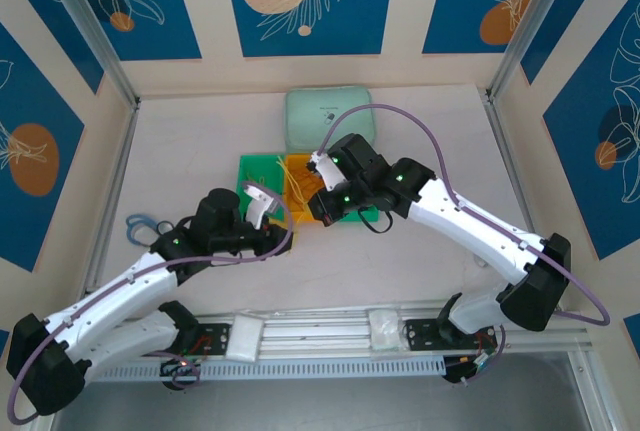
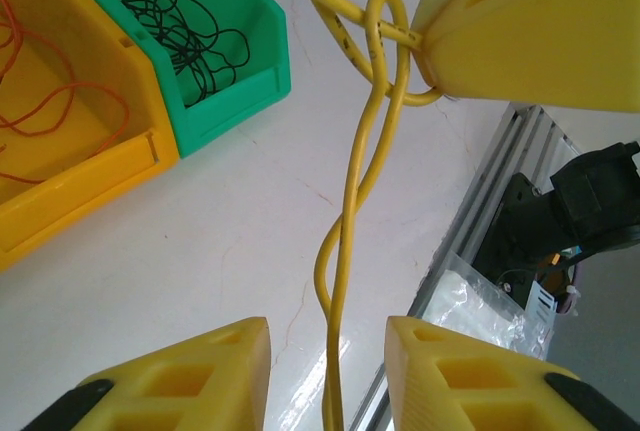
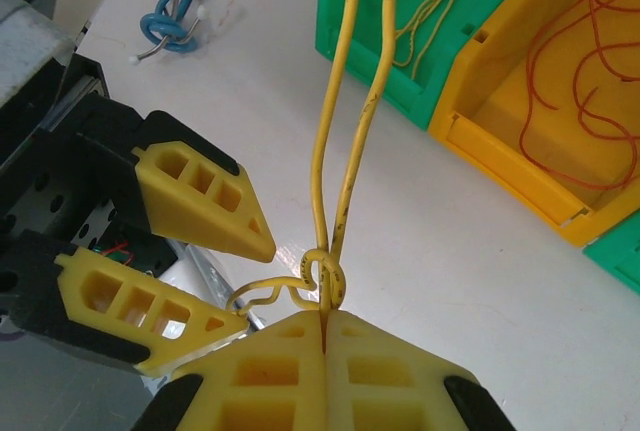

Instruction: Untangle the cables

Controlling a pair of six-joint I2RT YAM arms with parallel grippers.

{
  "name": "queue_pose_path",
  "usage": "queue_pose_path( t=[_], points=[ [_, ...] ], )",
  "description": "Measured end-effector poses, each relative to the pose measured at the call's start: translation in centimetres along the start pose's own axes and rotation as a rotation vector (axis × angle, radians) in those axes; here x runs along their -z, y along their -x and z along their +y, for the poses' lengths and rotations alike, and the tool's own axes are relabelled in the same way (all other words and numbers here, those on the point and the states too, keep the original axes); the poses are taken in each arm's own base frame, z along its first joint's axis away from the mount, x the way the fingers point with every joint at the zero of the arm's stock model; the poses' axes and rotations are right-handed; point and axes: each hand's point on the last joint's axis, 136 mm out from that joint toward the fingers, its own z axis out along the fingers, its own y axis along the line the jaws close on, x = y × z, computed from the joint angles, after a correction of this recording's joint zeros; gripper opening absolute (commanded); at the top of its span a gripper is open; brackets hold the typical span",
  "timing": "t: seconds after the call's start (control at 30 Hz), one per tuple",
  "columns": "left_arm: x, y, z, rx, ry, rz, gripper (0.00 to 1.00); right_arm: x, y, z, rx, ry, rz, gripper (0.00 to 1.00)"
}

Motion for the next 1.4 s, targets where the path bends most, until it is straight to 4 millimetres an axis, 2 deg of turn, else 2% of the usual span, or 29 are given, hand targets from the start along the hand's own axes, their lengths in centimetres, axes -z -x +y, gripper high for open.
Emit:
queue_pose_path(
  t=[0.1,0.2,0.43,0.77,1.13,1.4],
  points=[
    [0.0,-0.1,0.0,0.003,0.001,0.002,0.2,0.0,0.0,0.1,0.0,0.007,0.002,0.0],
    [-0.2,-0.3,0.3,0.011,0.013,0.014,0.0,0.0,0.1,0.1,-0.001,0.007,-0.001,0.0],
    [-1.0,-0.4,1.1,0.04,0.048,0.05,0.0,0.0,0.1,0.1,-0.003,0.012,-0.001,0.0],
    [0.3,0.5,3.4,0.051,0.221,-0.001,0.0,0.0,0.0,0.2,-0.002,0.023,0.0,0.0],
    [0.9,1.3,4.9,0.075,0.322,-0.038,0.0,-0.7,-1.8,1.0,-0.013,0.092,0.068,0.0],
    [1.7,1.8,5.7,0.074,0.384,-0.058,0.0,-1.2,-4.4,1.8,-0.014,0.124,0.155,0.0]
  ],
)
